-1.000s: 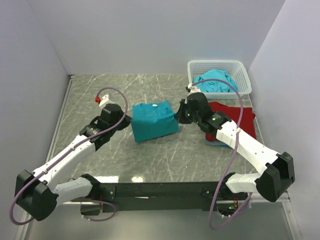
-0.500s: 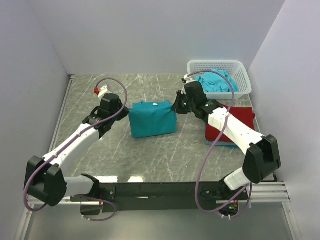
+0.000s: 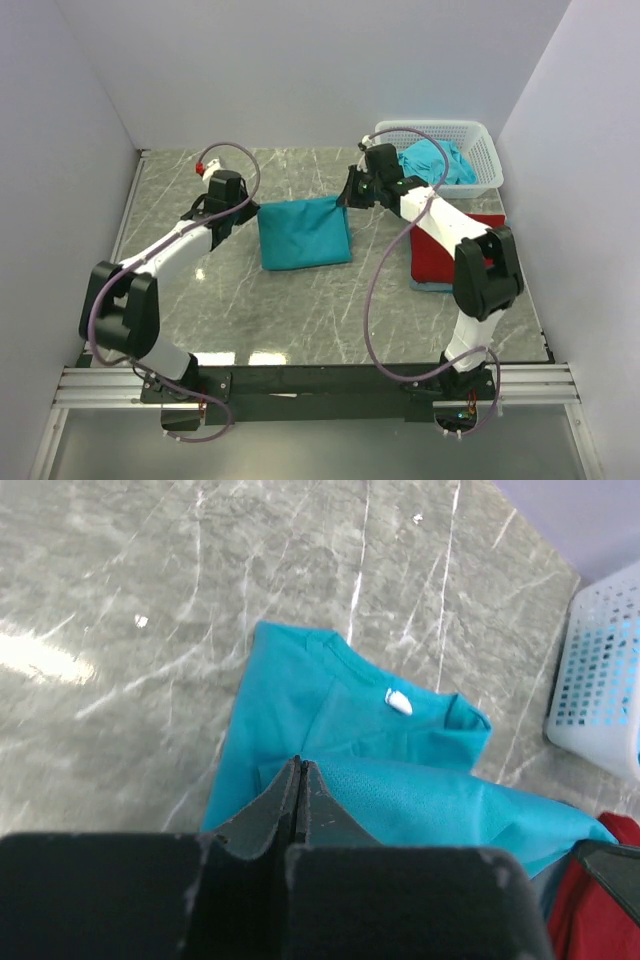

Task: Fold and stack the t-shirts
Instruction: Fold the tshirt

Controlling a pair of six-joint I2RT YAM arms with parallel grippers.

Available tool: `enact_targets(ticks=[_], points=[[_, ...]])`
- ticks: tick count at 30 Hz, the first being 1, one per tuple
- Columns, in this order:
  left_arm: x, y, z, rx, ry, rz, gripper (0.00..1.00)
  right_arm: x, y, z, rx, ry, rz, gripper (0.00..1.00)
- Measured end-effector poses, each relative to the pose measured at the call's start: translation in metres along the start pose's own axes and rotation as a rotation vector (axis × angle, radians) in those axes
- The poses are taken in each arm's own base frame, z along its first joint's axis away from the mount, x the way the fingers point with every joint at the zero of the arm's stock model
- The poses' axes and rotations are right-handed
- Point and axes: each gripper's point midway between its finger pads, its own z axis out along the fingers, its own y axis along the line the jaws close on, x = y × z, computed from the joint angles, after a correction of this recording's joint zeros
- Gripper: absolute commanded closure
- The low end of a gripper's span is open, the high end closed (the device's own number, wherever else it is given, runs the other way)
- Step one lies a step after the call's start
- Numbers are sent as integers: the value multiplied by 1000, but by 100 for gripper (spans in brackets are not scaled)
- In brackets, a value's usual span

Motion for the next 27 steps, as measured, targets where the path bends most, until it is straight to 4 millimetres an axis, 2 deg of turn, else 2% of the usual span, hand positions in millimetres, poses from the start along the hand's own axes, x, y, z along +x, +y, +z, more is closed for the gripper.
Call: enact_targets(ticks=[8,11,12,14,15,16,17,18,20,21,24,25,27], points=[[1,7,50,-20,14,-9,94,-19,-20,49,-3,25,29,100],[3,13,64,-31,13,-1,86,-18,-30,68,-8,46,43,100],[4,16,68,-39,16,1,78,-16,-34,74,-6,55,49,100],[4,18,76,-48,16,6,70,-14,-41,84,-3,67,58,79],[3,18,79,-50,14,4,63,-13,-45,90,-1,73,61,63],[2,18,85,-54,12,12,60,-11,-47,95,-2,85,67,36],[0,18,87,-55,10,14,58,-12,-50,98,-2,88,66,29],[-1,17,89,-55,8,14,50,-14,-51,101,-5,89,59,22],[-5,13,92,-49,1,21,45,-21,-52,103,-5,84,51,17],[-8,10,91,-46,-2,21,19,-24,-50,102,-8,80,47,16],[-16,2,90,-28,-12,29,9,-37,-44,95,-23,50,26,15],[-18,-2,89,-18,-14,30,1,-39,-42,92,-29,42,22,14],[-20,-7,82,0,-9,33,1,-35,-37,80,-40,35,21,13]])
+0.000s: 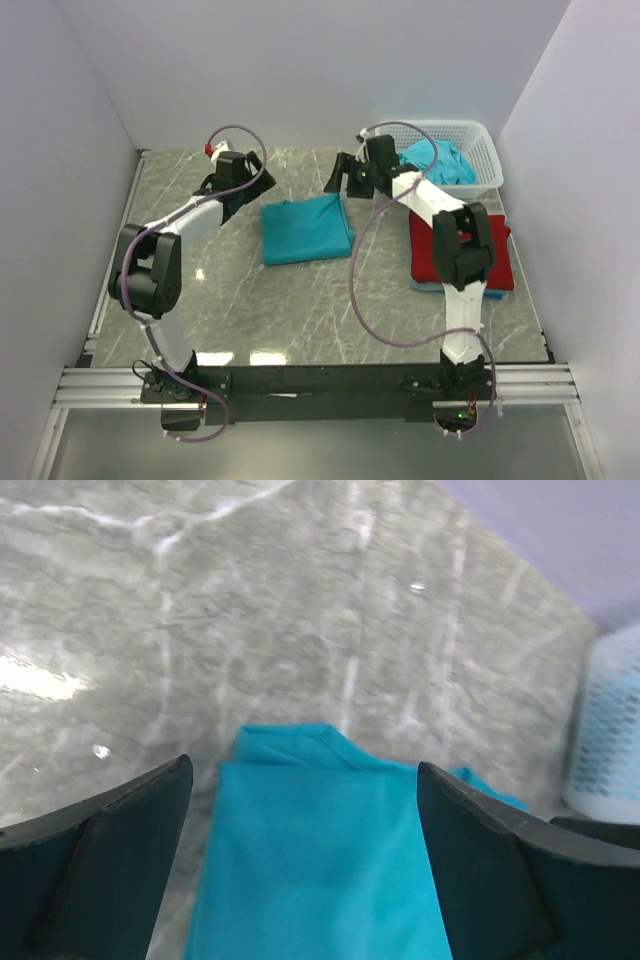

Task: Fold and stack the t-shirts
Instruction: Fold the tshirt

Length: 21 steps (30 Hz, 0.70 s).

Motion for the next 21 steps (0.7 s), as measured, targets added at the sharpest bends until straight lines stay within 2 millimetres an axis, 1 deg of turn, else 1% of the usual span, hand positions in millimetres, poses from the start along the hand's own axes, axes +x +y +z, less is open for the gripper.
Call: enact_targets(ticks=[3,5,7,9,10,13,15,18,21], points=[[-4,-12,-16,50,9,-2,0,21,9,-24,-25,16,8,13],[-1,-19,-32,96,24,-8,1,37,19,-43,-57,18,8,12],[9,-23,-48,141,55,-14,0,57,32,-58,-95,33,12,11],[27,-30,-62,192,98,-12,1,78,47,-69,-145,52,13,12],[41,-33,-68,214,125,-8,1,87,54,-73,-172,58,9,11],[86,-34,-81,243,224,10,1,115,64,-73,-223,103,24,11],[115,-31,-88,255,298,13,1,133,63,-68,-241,134,48,11],[139,-16,-91,246,353,-7,1,149,52,-60,-224,167,83,11],[150,-4,-90,234,374,-34,1,159,39,-51,-194,181,103,11]])
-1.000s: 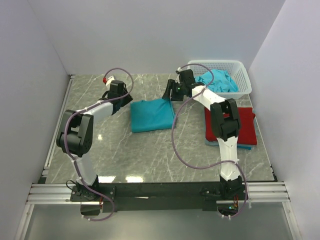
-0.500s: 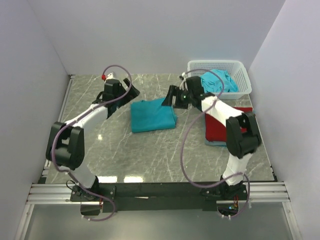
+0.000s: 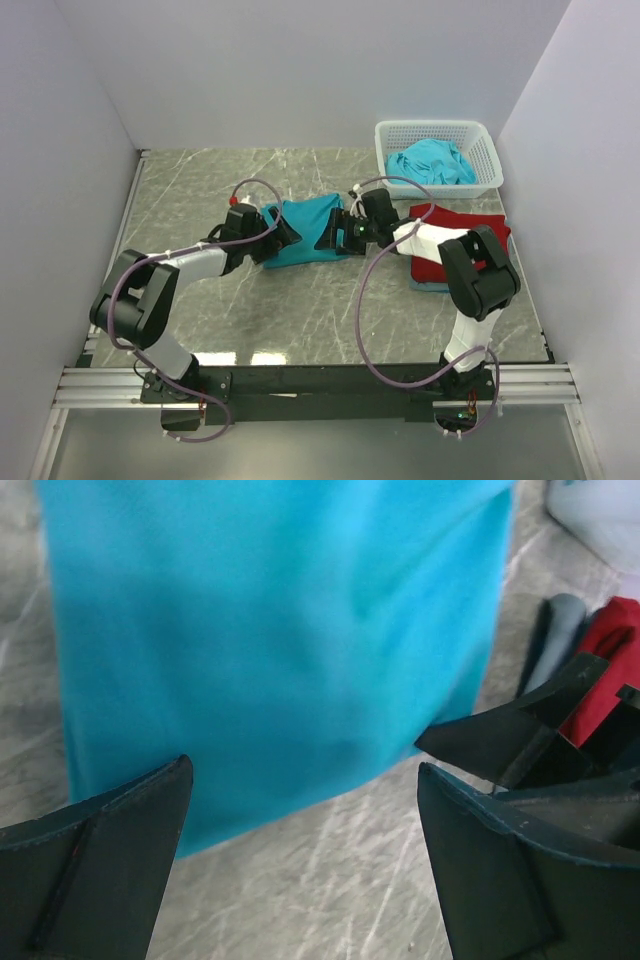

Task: Fold and stack the t-shirts
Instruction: Fold the tshirt

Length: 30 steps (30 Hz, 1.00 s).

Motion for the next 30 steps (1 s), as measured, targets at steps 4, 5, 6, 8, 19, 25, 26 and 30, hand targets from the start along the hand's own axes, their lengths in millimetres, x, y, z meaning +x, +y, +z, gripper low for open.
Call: enact_targets(ticks=[4,5,6,8,19,25,26,30], points=[[11,14,6,-11,16,-16,1,8,-15,5,42,6,17,11],[13,17,6,-14,18,-18,1,10,-18,5,53,7,21,11],[15,19,7,-12,16,-21,0,12,-21,5,62,8,24,10],[14,19,7,-4,7,-23,1,13,-23,4,68,1,22,10],[-45,-10,-57,-31,-248,60,1,-25,-4,-49,184,-151,-109,7],[-115,-49,-140,-35,-558,64,1,-84,11,-69,274,-297,-184,6],[-123,-48,-152,-46,-603,58,1,-90,10,-67,289,-304,-187,6],[-139,-35,-193,-106,-739,24,0,-104,-8,-45,363,-275,-181,5]])
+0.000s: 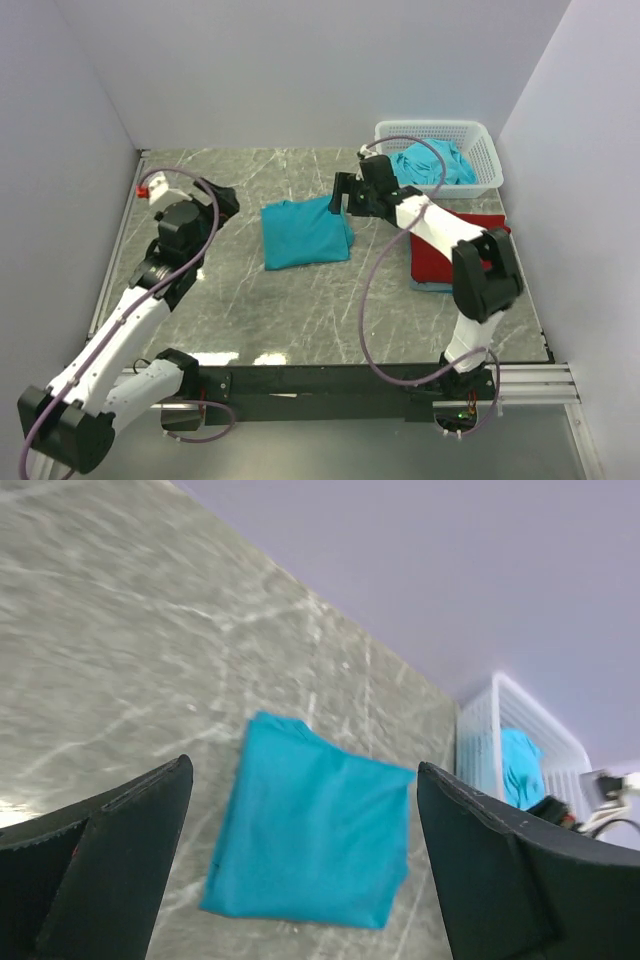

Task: Fold and stack the t-shirts
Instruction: Fold the tshirt

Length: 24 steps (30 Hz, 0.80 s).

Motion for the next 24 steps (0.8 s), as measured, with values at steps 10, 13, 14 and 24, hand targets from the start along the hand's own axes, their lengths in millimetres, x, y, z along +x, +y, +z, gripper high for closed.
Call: enact_targets(ticks=[10,13,14,24], points=[[0,48,-6,-137,-45,26,1,51,-26,65,116,205,-2,6],[10,57,-1,-172,-11,51,0,59,-25,74,125,231,-8,8],[13,60,0,-182,-1,59,0,61,-25,75,129,238,-10,9],[16,63,-1,-186,19,65,1,67,-16,85,154,259,-33,32]])
